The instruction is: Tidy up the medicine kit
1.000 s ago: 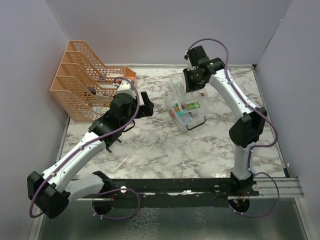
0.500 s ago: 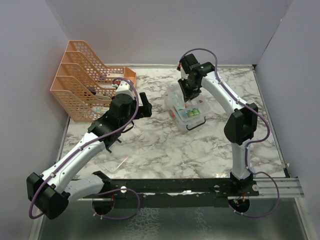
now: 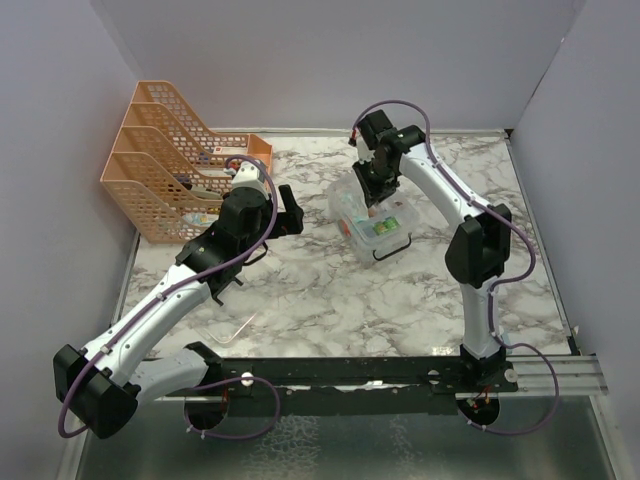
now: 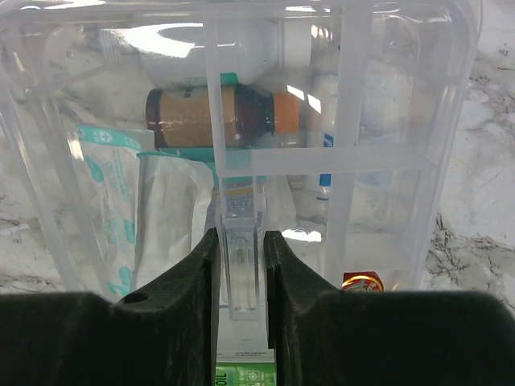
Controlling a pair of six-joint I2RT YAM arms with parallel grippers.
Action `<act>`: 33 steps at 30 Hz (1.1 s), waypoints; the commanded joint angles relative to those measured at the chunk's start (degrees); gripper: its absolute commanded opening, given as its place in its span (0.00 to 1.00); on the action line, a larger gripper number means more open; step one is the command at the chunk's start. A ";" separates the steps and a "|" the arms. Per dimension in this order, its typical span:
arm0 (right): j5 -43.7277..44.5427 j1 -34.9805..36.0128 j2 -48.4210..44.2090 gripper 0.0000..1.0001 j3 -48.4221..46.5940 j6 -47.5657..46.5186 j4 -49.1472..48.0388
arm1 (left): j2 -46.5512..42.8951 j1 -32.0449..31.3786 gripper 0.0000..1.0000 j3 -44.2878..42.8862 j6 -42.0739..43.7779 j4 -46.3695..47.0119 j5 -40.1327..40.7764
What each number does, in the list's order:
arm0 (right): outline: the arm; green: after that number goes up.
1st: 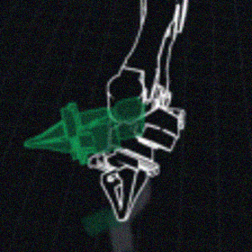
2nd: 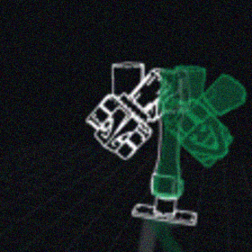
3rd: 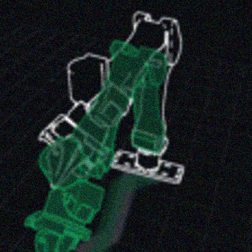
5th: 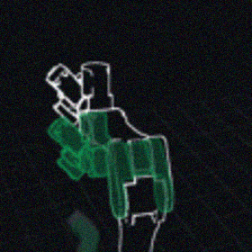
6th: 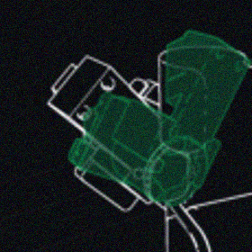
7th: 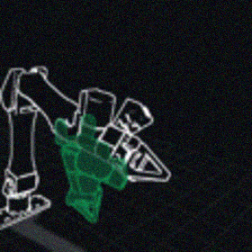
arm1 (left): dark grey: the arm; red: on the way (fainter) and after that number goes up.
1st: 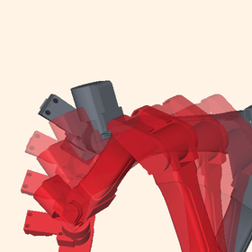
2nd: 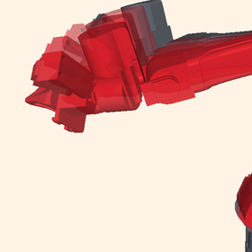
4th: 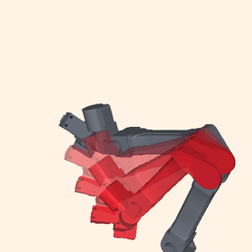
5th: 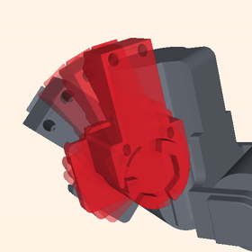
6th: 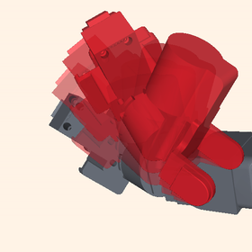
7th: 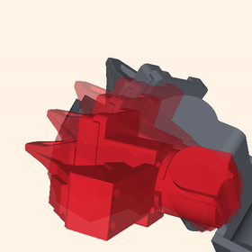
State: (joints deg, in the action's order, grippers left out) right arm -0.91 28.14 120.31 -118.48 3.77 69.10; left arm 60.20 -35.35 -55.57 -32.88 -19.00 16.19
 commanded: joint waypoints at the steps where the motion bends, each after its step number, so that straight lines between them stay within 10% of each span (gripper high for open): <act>1: -3.29 -0.02 3.43 0.01 -3.96 -1.13 -1.23 | 0.17 0.30 0.99 -0.48 -0.43 -0.70 0.22; 16: -0.73 0.07 5.46 0.02 -3.29 -0.33 -1.00 | 0.55 0.37 0.99 -0.58 -0.51 -0.74 0.12; 33: 2.68 0.07 -0.10 0.46 -6.81 4.93 -1.61 | 1.27 1.02 0.99 -0.02 -1.58 -4.34 1.17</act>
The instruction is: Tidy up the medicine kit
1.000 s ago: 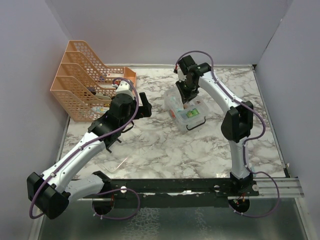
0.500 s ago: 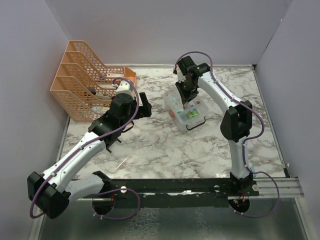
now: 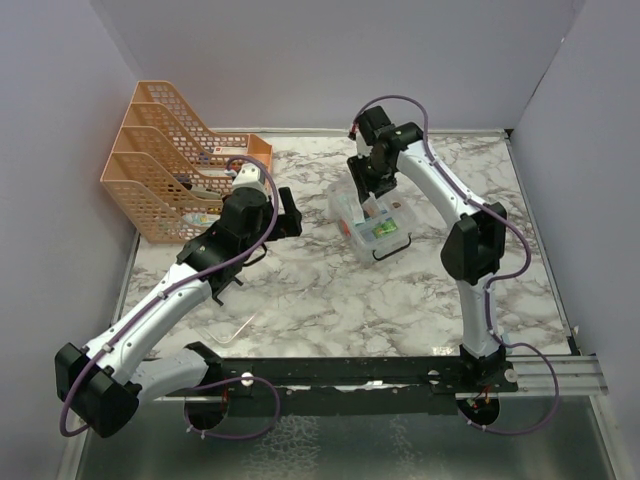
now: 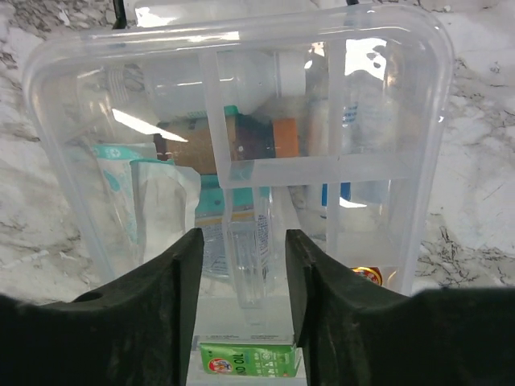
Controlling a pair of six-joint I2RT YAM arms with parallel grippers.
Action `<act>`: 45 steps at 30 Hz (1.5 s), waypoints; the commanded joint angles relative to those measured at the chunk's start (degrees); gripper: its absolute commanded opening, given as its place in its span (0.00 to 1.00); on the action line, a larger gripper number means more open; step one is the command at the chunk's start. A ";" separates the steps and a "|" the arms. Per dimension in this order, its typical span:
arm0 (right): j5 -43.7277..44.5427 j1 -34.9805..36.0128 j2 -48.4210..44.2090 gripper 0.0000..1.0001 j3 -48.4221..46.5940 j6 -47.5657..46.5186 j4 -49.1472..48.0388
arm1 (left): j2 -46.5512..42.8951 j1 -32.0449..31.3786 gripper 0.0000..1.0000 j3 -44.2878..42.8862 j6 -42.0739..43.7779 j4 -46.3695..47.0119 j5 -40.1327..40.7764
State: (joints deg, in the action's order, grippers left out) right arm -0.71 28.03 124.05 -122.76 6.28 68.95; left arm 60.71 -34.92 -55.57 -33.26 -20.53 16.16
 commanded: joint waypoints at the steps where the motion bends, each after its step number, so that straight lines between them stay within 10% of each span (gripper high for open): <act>1: 2.55 0.18 -4.74 0.48 -2.37 2.68 -1.54 | 1.12 0.81 0.99 -0.09 -1.85 -3.96 1.65; 17: -11.65 4.44 -29.51 0.53 25.55 14.10 -24.85 | 5.78 25.17 0.86 9.88 -15.88 -19.55 -7.15; 28: -11.17 17.06 -26.53 0.52 30.69 16.11 -30.82 | 6.75 35.01 0.99 13.20 -14.15 -19.66 -2.73; 45: -5.95 24.00 -25.81 0.52 40.28 23.38 -37.03 | 12.25 36.34 0.97 14.87 -7.42 -13.80 -23.36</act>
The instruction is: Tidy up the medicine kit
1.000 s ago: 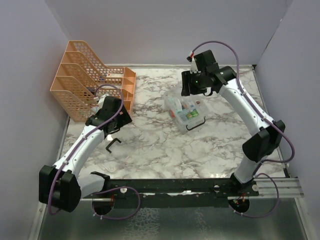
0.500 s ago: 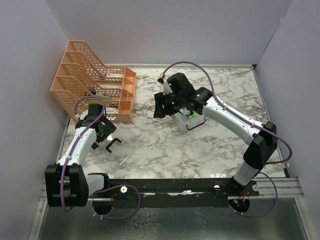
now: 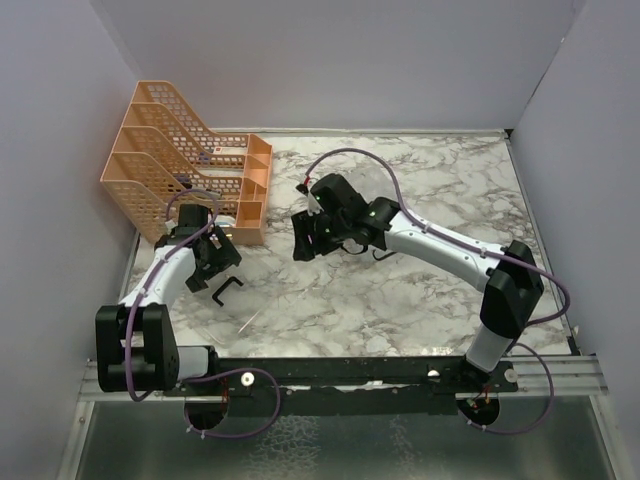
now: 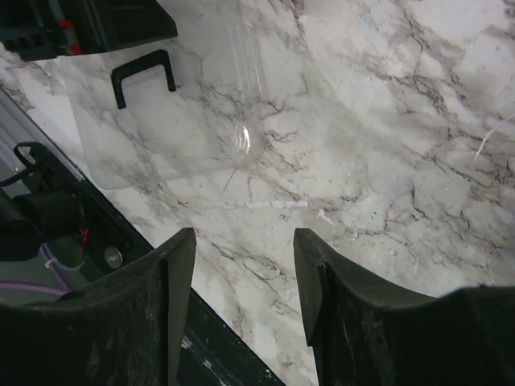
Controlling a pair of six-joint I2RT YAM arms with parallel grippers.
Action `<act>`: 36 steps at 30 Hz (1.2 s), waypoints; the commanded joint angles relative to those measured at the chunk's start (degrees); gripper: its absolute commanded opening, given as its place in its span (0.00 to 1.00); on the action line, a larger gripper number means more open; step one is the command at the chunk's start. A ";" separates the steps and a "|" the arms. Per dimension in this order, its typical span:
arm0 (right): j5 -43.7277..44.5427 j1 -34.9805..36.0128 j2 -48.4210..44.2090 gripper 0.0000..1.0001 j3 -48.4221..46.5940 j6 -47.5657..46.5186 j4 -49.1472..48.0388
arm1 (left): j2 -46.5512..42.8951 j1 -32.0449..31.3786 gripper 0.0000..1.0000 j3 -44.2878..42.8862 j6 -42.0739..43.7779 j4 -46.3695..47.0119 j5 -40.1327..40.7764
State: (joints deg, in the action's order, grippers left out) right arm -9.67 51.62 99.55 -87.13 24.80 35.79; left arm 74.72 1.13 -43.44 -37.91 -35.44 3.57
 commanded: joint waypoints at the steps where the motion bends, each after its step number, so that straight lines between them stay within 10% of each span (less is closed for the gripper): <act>1: 3.08 0.42 -1.86 0.52 6.24 5.94 -4.82 | -2.05 0.28 0.97 3.42 -3.81 1.21 -12.40; 9: 1.68 1.21 -2.52 0.52 15.53 9.14 -9.68 | -2.98 -0.59 0.92 4.68 -5.27 0.37 -17.38; 23: 8.50 5.35 -0.28 0.55 17.21 12.31 -12.35 | -5.61 -0.42 0.99 -3.74 7.08 -3.17 12.40; 36: 9.81 13.50 0.27 0.58 24.35 23.67 -22.07 | -4.19 0.02 0.99 3.85 7.78 6.45 -10.01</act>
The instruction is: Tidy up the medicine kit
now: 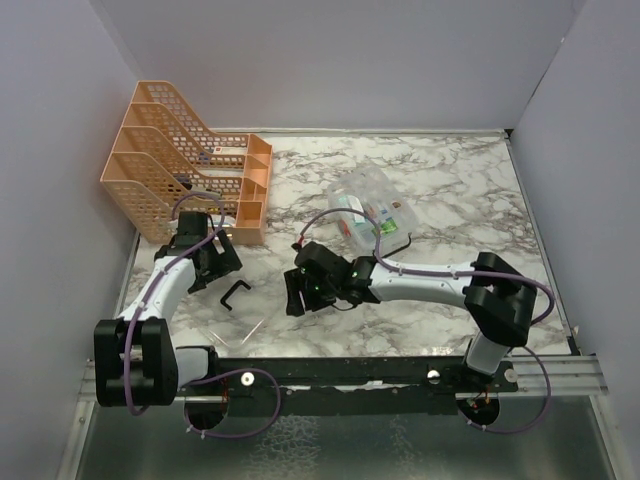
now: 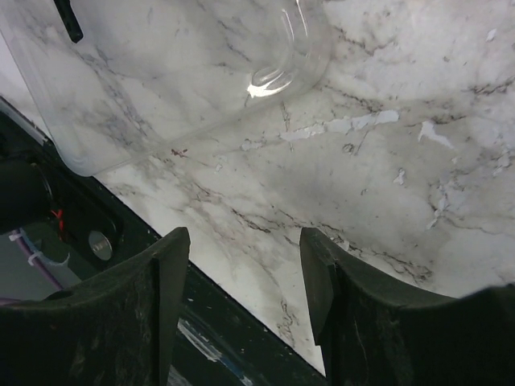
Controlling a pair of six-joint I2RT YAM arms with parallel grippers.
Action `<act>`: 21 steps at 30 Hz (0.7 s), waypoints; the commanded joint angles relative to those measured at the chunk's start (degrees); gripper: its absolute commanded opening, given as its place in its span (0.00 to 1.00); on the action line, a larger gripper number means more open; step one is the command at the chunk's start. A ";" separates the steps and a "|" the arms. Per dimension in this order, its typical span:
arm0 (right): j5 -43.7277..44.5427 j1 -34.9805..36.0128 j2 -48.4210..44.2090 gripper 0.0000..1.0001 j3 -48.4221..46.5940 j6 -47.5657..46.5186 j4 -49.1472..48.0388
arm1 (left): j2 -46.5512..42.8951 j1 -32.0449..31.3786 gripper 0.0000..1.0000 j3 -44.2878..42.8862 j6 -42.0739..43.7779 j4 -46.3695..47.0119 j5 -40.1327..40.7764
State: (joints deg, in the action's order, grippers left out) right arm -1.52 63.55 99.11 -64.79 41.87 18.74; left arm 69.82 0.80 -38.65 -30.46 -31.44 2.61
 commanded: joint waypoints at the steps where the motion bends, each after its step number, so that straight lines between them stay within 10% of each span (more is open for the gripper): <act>1: 1.28 1.69 0.53 0.57 2.81 7.96 -5.91 | 1.04 0.34 0.99 -0.91 -0.14 2.15 -11.59; 14: 9.84 1.71 5.02 0.48 1.69 28.99 -2.98 | 0.15 -1.25 0.99 2.29 -3.77 3.54 -25.14; 21: 15.43 0.90 8.26 0.33 -3.20 24.44 0.78 | 0.22 -4.90 0.99 2.79 -5.58 4.27 -24.77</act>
State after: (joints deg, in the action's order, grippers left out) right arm 7.40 64.97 104.79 -64.14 67.26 18.76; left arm 70.98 -1.56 -36.60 -33.74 -27.68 -18.83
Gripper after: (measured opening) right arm 0.378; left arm 0.992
